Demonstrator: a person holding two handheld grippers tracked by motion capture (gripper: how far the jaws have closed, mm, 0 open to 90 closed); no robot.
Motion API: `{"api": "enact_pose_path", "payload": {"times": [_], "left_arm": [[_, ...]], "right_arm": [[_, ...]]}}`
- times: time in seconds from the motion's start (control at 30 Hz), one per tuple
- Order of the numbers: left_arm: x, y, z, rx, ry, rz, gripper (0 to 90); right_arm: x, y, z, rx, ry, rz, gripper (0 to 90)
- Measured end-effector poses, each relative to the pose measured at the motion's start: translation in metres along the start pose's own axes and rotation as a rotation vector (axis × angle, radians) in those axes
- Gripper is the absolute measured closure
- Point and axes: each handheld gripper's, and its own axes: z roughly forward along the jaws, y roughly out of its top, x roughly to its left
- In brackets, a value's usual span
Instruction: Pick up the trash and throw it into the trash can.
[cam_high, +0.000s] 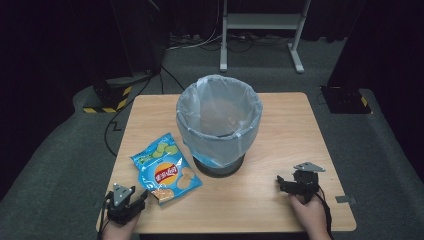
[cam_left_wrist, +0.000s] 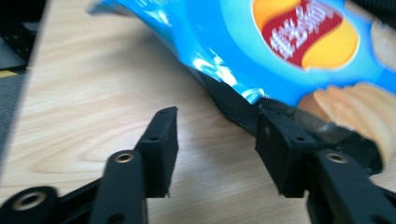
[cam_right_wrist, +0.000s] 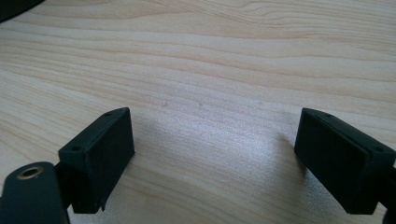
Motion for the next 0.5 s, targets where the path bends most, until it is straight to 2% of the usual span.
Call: {"api": "enact_pose_path", "payload": {"times": [0.13,0.23,0.3,0.37,0.43,0.5], "left_arm": [[0.002,0.014,-0.014,-0.039,-0.019,-0.018,50.8],[-0.002,0.019,-0.013,-0.062,-0.017,-0.026,48.4],[-0.005,0.022,-0.010,-0.064,-0.021,-0.035,43.1],[-0.009,0.028,0.003,-0.084,-0.014,-0.055,40.6],[-0.009,0.030,0.008,-0.086,-0.014,-0.062,39.3],[-0.005,0.036,0.025,-0.077,-0.014,-0.098,35.8]], "right_arm": [[0.000,0.000,0.000,0.000,0.000,-0.001,11.4],[0.000,0.000,0.000,0.000,0.000,-0.001,11.4],[0.000,0.000,0.000,0.000,0.000,0.000,11.5],[0.000,0.000,0.000,-0.001,0.001,-0.002,11.6],[0.000,0.000,0.000,-0.002,0.001,-0.002,11.8],[0.000,0.000,0.000,-0.003,0.001,-0.004,12.0]]}}
